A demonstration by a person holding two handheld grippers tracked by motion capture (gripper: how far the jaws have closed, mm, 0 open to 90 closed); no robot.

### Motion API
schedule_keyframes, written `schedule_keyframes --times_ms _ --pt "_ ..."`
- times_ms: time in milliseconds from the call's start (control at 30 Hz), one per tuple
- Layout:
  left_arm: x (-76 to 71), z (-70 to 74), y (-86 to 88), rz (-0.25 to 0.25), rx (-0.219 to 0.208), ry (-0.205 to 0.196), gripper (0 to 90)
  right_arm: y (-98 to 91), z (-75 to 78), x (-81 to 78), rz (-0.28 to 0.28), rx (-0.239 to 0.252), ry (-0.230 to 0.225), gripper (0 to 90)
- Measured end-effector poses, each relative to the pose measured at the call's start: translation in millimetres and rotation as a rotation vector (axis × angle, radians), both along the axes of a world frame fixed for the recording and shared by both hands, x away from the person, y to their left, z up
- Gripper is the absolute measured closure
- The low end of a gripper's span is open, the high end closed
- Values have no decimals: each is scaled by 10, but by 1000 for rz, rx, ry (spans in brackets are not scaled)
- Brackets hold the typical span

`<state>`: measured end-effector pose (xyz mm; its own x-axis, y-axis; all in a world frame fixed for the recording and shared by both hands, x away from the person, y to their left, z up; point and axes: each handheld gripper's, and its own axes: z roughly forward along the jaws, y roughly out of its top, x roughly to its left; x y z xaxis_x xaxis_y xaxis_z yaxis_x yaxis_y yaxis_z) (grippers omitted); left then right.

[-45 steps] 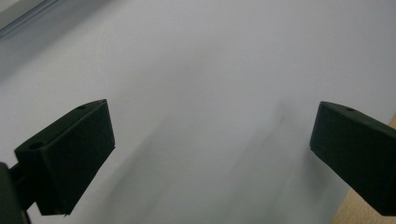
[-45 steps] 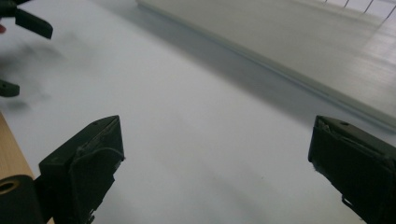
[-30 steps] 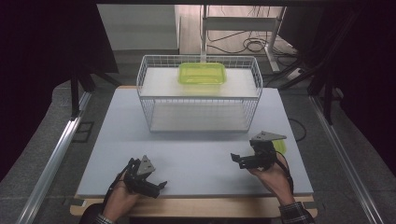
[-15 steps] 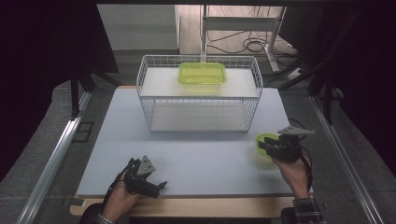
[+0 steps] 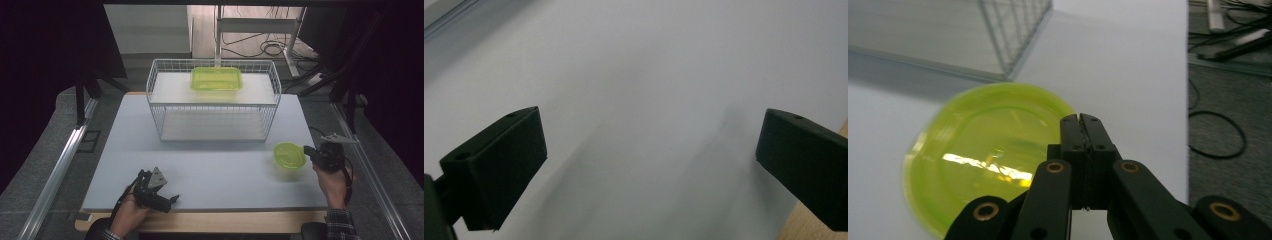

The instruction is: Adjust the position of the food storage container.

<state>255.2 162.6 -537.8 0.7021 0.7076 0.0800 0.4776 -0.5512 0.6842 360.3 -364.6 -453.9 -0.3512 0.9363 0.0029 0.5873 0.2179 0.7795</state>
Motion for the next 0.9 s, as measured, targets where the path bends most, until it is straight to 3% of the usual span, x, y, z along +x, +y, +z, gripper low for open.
schedule_keyframes --times_ms 133,300,900 --pt "1 -1 -3 -2 4 1 0 -97 -73 56 -40 1 8 888" --pt "2 -4 -6 -4 6 2 0 -131 -175 123 -46 21 44 887" --pt "3 -15 -22 -11 14 9 0 102 -245 132 -7 53 105 883"
